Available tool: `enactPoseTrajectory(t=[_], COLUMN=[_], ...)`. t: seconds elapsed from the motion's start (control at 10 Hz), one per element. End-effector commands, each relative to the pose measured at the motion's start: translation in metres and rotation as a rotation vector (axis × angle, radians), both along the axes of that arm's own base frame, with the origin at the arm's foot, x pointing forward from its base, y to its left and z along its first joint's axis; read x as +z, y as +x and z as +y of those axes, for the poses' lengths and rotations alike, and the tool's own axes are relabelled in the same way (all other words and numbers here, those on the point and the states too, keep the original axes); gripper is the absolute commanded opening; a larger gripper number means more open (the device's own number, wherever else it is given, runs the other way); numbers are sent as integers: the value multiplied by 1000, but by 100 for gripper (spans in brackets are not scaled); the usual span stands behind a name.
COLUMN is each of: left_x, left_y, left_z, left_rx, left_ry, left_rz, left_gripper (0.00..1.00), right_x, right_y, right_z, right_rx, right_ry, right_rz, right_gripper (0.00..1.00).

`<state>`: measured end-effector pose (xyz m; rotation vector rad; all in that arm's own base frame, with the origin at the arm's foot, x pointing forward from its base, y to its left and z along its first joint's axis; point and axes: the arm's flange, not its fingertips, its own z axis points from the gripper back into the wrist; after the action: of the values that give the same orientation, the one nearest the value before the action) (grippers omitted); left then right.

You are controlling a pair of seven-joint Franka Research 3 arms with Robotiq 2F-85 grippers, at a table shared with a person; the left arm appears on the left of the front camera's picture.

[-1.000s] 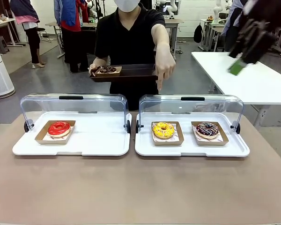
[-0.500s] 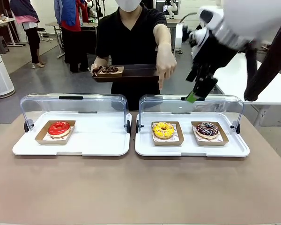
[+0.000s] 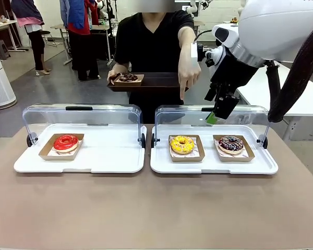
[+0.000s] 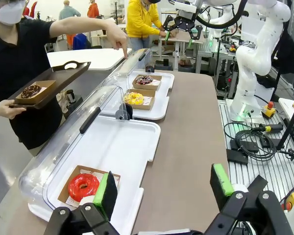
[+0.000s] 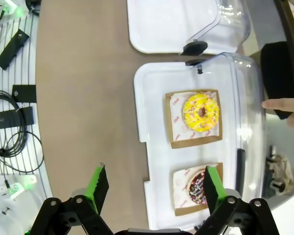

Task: Provide the desired donut to the person.
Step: Pick up and lift the Paper togo box containing the Donut pointed at by the person.

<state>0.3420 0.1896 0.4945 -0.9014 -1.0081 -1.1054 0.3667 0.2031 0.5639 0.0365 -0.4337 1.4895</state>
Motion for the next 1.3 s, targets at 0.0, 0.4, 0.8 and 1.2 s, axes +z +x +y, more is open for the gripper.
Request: enactPoseTrajectory(t=[0.0, 0.4, 0.8, 1.2], left_x=[1, 1, 1, 1], left_y=[-1, -1, -1, -1], left_z=[1, 1, 1, 1], left_rx=[0, 0, 0, 0], left_ry=[-18, -18, -18, -18], left_rz=[-16, -16, -16, -16], left_gripper=[100, 100, 100, 100], right_x=[-2, 0, -73, -123], right_y=[1, -1, 30, 40], right_z=[4, 2, 63, 61], right_rx=[3, 5, -32, -98], right_ry=[-9, 0, -208, -282], right_rz=[-7, 1, 140, 64], right_gripper=[100, 100, 100, 100])
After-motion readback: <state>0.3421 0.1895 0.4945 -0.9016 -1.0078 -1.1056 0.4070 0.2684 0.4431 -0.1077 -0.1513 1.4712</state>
